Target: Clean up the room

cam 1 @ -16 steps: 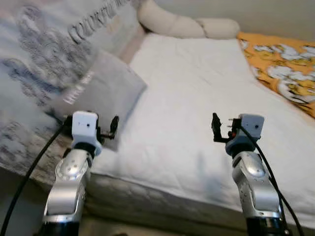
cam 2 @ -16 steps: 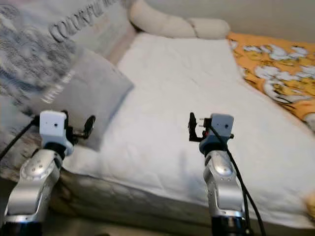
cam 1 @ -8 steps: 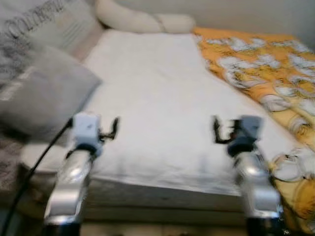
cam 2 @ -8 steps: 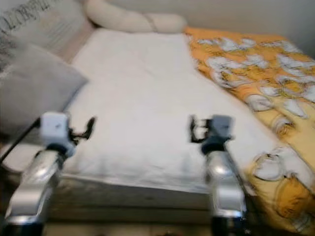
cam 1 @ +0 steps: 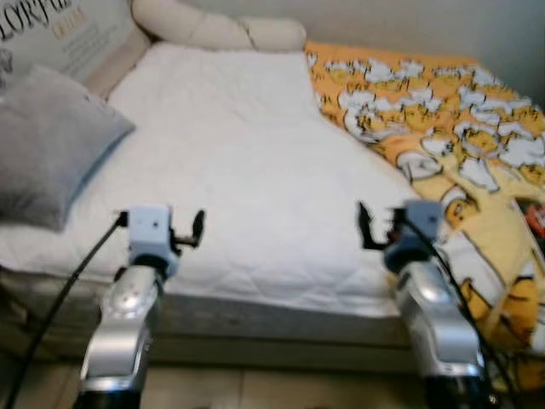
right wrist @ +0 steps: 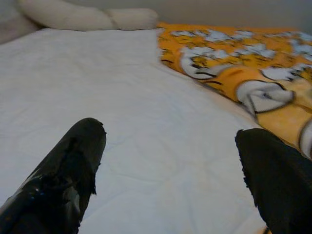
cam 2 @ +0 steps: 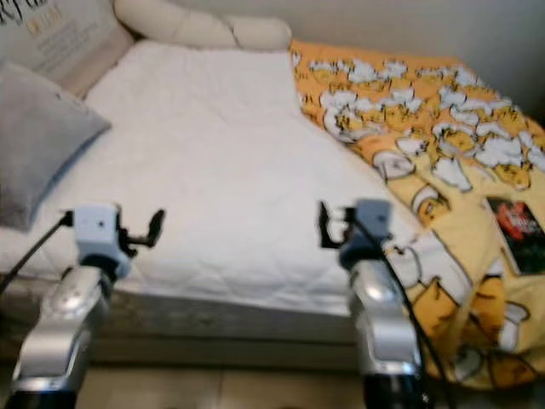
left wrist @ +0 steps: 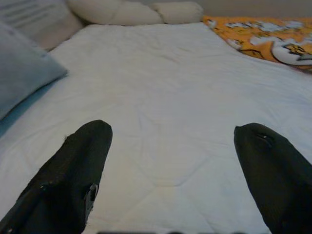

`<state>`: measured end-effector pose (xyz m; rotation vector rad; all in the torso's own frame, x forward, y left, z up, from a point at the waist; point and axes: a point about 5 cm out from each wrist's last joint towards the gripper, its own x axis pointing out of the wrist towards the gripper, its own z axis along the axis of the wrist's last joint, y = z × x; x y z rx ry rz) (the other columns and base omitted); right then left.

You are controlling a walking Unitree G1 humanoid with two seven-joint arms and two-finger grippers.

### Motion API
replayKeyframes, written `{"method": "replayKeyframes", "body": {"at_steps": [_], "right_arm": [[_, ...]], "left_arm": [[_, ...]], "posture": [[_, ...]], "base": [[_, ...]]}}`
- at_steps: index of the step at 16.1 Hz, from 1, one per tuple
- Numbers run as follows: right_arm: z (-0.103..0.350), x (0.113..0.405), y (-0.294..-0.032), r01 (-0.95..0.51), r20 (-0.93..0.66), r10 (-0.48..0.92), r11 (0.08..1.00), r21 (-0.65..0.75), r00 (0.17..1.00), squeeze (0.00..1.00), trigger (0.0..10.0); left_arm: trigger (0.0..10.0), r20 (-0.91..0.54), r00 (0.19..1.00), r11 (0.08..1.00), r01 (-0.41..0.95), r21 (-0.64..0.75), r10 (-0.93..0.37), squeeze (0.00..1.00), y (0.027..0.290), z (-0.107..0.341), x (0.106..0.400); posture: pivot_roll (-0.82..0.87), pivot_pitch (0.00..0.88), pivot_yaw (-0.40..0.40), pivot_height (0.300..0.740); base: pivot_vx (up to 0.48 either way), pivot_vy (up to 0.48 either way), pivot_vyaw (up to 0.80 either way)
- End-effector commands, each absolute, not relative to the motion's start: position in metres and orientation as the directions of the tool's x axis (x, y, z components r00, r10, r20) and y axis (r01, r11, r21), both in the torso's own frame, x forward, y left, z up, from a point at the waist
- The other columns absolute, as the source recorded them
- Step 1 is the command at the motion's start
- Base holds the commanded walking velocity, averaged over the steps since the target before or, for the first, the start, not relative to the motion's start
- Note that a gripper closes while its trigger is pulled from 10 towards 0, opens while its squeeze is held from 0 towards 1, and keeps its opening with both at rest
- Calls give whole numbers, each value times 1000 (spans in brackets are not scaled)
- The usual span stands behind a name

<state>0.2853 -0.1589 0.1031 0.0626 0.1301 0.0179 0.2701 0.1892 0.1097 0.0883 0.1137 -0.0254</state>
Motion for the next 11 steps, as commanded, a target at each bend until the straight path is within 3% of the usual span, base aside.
{"method": "replayKeyframes", "body": {"at_steps": [1, 4, 11], "right_arm": [[106, 286, -167, -7, -129, 13, 999, 47, 992, 1000, 10000], [106, 288, -167, -7, -132, 13, 999, 42, 991, 1000, 10000], [105, 290, -173, 26, -136, -20, 999, 41, 991, 1000, 10000]], "left_arm": [[10000, -107, 994, 996, 35, 85, -26, 1000, 184, 112, 270], [10000, -106, 994, 996, 28, 85, -19, 1000, 185, 112, 269], [10000, -110, 994, 995, 27, 95, -16, 1000, 185, 110, 268]], "posture": [[-36, 0, -63, 740], [-29, 0, -73, 740], [-33, 0, -67, 740]], "base": [[0, -480, 0], [0, -480, 800], [0, -480, 0]]}}
